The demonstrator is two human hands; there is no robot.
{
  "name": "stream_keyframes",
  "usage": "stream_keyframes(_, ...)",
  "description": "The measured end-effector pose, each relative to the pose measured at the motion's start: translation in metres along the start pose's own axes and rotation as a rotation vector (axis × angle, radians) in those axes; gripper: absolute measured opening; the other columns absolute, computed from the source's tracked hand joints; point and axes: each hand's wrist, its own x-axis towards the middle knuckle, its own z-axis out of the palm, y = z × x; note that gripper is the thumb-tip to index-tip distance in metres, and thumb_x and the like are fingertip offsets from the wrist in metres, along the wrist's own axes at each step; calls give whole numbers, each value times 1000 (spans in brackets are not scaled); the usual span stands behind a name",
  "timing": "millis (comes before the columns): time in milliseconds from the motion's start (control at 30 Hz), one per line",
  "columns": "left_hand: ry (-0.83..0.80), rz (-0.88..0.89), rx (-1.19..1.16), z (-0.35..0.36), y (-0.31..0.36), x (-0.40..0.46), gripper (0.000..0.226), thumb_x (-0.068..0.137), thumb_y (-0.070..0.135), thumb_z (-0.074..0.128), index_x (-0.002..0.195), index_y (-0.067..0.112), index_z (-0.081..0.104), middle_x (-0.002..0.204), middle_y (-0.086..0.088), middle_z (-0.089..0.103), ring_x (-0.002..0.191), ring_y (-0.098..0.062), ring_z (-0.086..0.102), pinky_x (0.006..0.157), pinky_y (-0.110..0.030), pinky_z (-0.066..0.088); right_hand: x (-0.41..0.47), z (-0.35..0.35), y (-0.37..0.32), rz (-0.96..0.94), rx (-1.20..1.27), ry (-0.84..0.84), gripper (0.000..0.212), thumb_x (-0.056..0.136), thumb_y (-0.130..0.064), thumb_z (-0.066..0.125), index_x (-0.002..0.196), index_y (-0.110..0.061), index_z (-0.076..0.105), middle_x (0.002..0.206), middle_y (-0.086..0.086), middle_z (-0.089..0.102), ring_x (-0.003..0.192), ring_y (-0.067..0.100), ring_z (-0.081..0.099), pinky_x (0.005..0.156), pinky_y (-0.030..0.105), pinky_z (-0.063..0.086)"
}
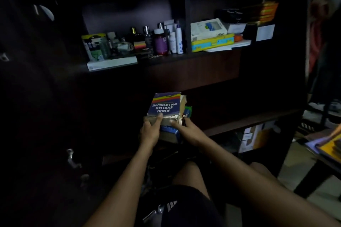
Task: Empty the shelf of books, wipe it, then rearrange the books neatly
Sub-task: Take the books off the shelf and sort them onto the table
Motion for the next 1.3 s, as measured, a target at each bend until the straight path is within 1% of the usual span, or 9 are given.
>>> stream_keyframes(133,-38,3,-50,29,2,-36,100,76,81,57,152,23,27,147,-10,51,128,-34,53,105,-49,47,-6,-12,7,68,74,200,80,82,-70,61,142,-21,45,131,1,58,115,22,58,97,39,48)
stream_keyframes(333,-134,39,-339,47,-1,-87,46,91,48,69,119,23,43,116,3,61,100,-15,64,79,-37,58,-34,-45,21,187,399,347,79,76,-75,63,124,-12,55,112,6,64,95,19,66,56,28,49)
stream_keyframes(433,-235,-118,-580,61,7,-114,63,81,61,73,125,21,53,113,-3,69,98,-23,70,71,-38,58,-55,-70,34,208,382,387,93,56,-82,70,117,-13,64,114,8,69,96,21,69,60,28,56)
stream_keyframes(500,-309,-218,-700,73,13,-121,69,72,64,78,123,19,65,110,-8,75,93,-27,74,66,-37,58,-67,-82,36,206,301,350,73,67,-74,70,110,-14,69,112,10,72,95,25,70,73,33,56)
stream_keyframes(633,-378,-157,-655,115,40,-146,40,80,46,78,110,20,75,107,-9,77,92,-30,74,71,-42,61,-116,-130,25,155,140,392,41,89,-56,57,99,-18,70,105,4,71,95,22,66,75,34,49)
stream_keyframes(867,-762,127,-615,203,135,-212,49,72,51,76,112,23,75,108,-12,76,102,-39,71,94,-64,54,-229,-254,5,52,-97,664,34,98,-45,46,81,-19,61,107,15,68,92,23,61,79,35,47)
stream_keyframes(1000,-1002,222,-475,270,183,-248,41,73,54,71,102,25,77,105,-8,77,100,-35,72,93,-54,56,-273,-319,22,148,-12,864,40,98,-50,43,92,-16,61,100,-1,66,96,23,63,84,38,49)
stream_keyframes(1167,-1041,193,-186,335,203,-269,36,80,54,66,91,20,74,102,-6,74,90,-27,70,81,-44,60,-286,-367,78,423,-159,864,103,70,-92,28,137,-18,50,140,10,55,122,33,55,104,47,43)
stream_keyframes(1300,-872,423,-19,351,213,-275,52,83,60,56,109,16,66,124,-2,47,116,-23,53,105,-46,45,-294,-378,74,356,-99,844,74,88,-77,36,129,-21,61,130,7,64,110,28,62,97,43,49)
